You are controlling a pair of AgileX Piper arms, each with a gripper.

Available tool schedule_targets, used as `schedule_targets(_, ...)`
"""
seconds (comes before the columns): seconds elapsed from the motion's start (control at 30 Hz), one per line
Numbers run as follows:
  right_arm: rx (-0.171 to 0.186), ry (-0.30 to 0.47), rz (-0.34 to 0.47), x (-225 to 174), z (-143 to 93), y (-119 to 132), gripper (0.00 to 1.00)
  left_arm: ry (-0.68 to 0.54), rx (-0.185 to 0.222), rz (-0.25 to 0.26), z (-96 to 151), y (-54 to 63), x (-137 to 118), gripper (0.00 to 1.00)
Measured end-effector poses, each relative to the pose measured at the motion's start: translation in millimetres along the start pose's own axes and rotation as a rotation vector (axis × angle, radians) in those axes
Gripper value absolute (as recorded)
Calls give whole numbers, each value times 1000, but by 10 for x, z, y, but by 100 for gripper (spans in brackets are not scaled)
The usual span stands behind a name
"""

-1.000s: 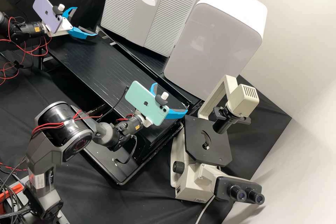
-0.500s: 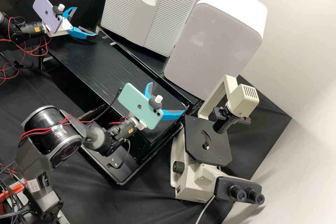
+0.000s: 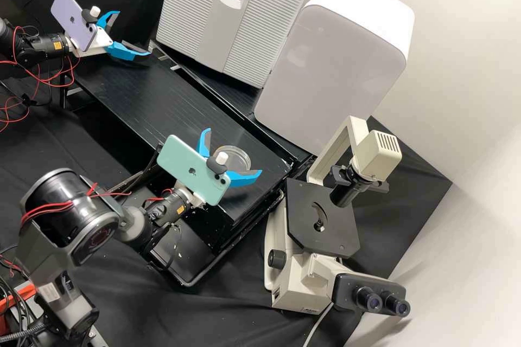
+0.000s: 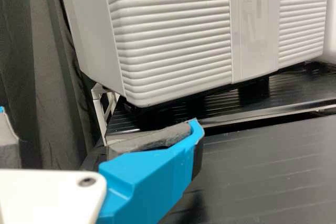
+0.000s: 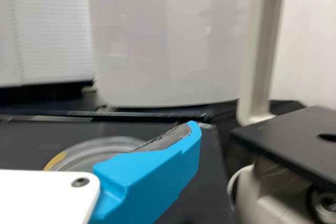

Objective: Place the petri dish on the microscope

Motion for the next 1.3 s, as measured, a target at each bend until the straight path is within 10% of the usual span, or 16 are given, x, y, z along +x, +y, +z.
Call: schedule_targets(1.3, -74, -87, -46, 210, 158, -160, 100, 0, 0, 0, 0, 0, 0, 100)
